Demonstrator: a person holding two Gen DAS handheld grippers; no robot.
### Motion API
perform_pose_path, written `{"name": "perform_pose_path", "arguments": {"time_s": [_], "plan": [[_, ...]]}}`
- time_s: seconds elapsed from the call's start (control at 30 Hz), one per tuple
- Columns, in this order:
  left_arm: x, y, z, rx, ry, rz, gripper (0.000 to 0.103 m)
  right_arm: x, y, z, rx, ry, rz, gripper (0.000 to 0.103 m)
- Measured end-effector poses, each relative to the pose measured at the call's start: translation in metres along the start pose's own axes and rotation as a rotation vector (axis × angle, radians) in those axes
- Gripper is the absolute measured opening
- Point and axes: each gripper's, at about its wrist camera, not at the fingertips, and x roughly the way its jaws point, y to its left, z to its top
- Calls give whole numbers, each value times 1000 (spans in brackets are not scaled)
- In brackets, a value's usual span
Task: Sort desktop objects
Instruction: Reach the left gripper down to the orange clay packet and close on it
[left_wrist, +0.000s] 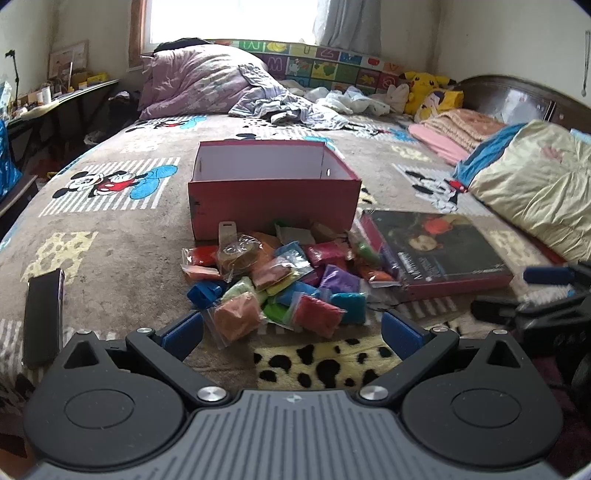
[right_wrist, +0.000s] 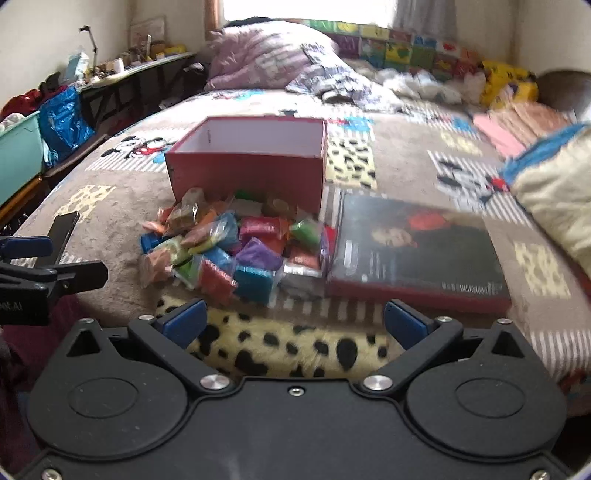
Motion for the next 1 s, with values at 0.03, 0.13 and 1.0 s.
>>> {"name": "perform_pose_path", "arguments": {"time_s": [0.03, 0.13, 1.0], "plan": [[5, 2, 0, 9, -1, 5, 103, 3, -2, 0, -4, -21, 16, 103], [19, 7, -1, 27, 15, 3, 103, 16, -6, -2, -42, -89, 49, 102], [131, 61, -16, -196, 88, -17, 102, 115, 63, -14, -476, -68, 163, 102]]}}
